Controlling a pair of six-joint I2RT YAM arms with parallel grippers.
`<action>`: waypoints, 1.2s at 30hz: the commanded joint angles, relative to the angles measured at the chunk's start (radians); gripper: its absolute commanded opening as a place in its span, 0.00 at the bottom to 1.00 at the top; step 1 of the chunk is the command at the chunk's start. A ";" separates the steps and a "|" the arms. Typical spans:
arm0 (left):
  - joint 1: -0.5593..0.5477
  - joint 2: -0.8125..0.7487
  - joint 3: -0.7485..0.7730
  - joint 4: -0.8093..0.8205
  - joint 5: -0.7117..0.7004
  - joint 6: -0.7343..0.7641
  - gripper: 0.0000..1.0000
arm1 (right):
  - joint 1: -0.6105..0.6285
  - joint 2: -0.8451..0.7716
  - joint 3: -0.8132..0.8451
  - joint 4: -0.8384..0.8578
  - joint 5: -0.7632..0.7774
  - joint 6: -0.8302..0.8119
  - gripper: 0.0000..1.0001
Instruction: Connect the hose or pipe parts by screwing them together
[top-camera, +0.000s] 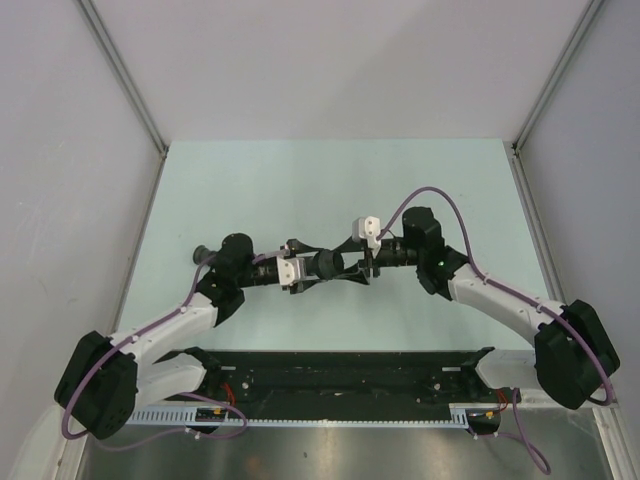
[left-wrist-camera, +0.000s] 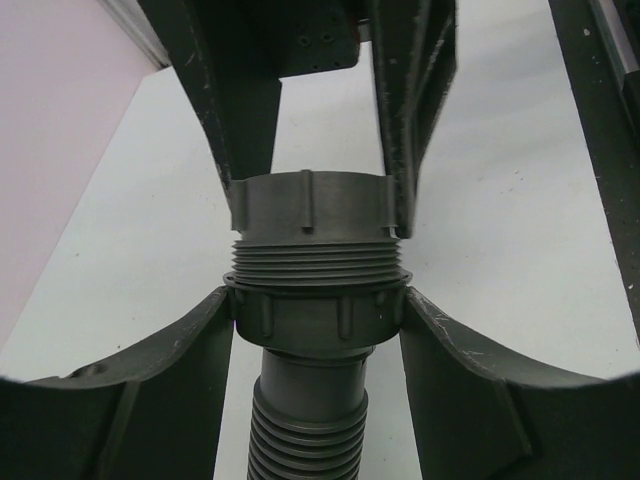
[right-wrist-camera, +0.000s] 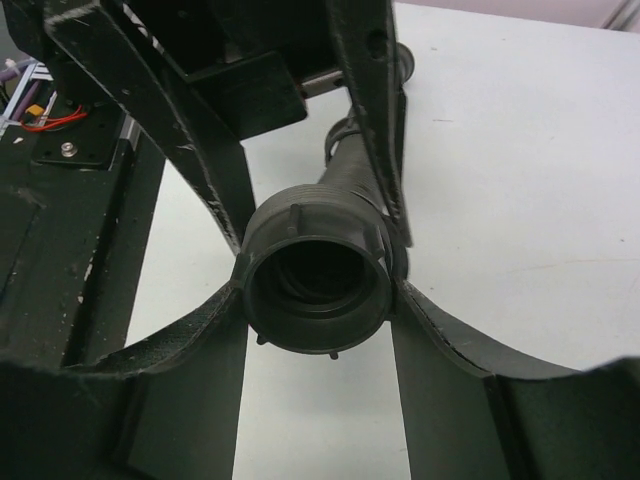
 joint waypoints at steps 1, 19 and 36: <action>-0.003 -0.001 0.051 0.078 0.019 0.009 0.00 | 0.061 0.008 0.031 -0.067 0.047 -0.020 0.06; 0.000 -0.013 0.046 0.078 0.038 0.005 0.00 | 0.018 0.004 0.031 -0.087 0.090 0.015 0.03; -0.032 0.017 0.130 0.075 0.044 0.041 0.00 | -0.003 0.024 0.035 0.029 0.068 0.122 0.01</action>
